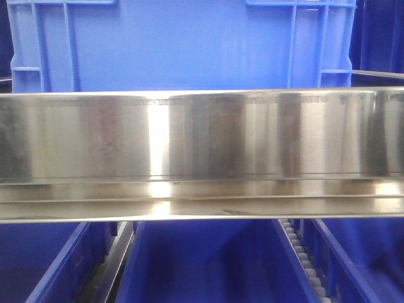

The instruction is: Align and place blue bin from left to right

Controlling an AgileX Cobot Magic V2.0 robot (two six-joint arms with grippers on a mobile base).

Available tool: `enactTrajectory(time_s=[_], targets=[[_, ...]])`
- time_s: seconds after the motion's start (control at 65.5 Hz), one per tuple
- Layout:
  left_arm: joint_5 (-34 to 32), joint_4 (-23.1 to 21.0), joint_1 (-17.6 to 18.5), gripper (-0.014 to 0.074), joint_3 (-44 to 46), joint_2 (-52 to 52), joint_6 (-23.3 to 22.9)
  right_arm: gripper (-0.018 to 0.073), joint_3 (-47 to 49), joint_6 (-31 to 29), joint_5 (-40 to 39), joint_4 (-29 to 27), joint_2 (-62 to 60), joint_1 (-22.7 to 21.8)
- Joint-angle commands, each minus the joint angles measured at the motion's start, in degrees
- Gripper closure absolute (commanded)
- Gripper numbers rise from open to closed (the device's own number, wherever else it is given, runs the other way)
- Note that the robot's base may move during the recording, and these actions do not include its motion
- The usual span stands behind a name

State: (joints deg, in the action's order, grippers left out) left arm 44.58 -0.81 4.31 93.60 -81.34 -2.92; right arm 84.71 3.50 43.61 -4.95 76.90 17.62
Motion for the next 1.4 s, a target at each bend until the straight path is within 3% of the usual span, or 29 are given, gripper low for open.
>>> enactTrajectory(time_s=[0.0,0.092,0.336,0.671,0.87,1.084,1.175,1.297,1.389], targets=[[4.93,0.03,1.23,0.0707,6.64,-4.6,-0.96,0.0613,5.02,5.94,1.74,5.75,4.32,2.02],[7.93,1.57,2.52,0.0707,13.01,-9.37,-4.48,0.0613,10.64,8.51,5.71,9.53,8.6,4.37],[11.51,6.66,7.16,0.0707,23.05,-17.69,-12.62,0.0613,26.04,9.76,15.0,9.62,19.85,8.91],[11.51,7.99,10.31,0.0707,24.02,-20.03,-13.89,0.0613,37.76,11.74,22.56,12.46,29.17,11.76],[11.51,8.9,10.29,0.0707,24.02,-20.01,-13.89,0.0613,38.05,11.74,22.66,13.06,30.35,12.26],[11.51,8.87,10.29,0.0707,24.02,-20.15,-13.89,0.0603,38.05,12.63,22.55,17.74,30.75,13.46],[11.51,8.87,10.29,0.0707,24.02,-20.15,-13.89,0.0496,38.05,13.81,22.34,17.49,30.75,13.73],[11.62,8.87,10.29,0.0707,24.02,-20.17,-13.89,0.0269,38.05,14.01,21.95,16.96,30.79,13.83],[11.77,8.87,10.29,0.0707,24.02,-20.17,-13.89,0.0238,38.05,14.01,21.45,16.55,30.79,13.83]])
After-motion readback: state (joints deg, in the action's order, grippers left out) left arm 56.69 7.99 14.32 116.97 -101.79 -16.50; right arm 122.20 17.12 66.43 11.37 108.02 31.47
